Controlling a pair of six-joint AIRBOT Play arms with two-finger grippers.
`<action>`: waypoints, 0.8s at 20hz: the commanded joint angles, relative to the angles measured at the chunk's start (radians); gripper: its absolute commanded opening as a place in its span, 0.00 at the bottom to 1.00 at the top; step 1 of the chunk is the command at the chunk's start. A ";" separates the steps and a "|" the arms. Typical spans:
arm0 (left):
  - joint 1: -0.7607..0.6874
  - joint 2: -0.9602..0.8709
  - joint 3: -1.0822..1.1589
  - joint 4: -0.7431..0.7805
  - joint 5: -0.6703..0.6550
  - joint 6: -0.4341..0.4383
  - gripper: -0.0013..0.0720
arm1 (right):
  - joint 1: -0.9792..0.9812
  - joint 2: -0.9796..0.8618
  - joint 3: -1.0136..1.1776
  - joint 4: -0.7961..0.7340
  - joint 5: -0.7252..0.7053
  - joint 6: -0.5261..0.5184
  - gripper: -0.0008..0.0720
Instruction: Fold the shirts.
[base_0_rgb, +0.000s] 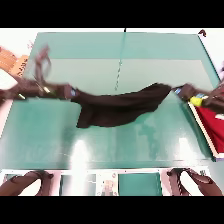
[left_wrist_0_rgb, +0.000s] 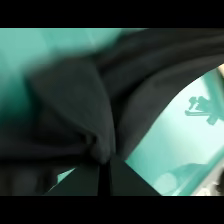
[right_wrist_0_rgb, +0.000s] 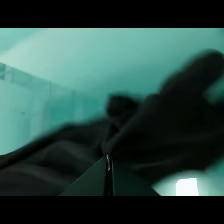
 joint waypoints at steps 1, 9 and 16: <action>-0.001 -0.084 -0.250 -0.136 0.209 0.133 0.05 | -0.001 -0.187 -0.105 0.122 -0.130 -0.146 0.03; 0.002 -0.142 -0.153 -0.211 0.207 0.183 0.78 | -0.126 -0.251 0.228 -0.109 0.114 -0.054 0.34; 0.106 -0.143 0.073 -0.021 0.189 0.066 0.78 | -0.009 -0.056 -0.036 -0.164 0.245 0.178 0.42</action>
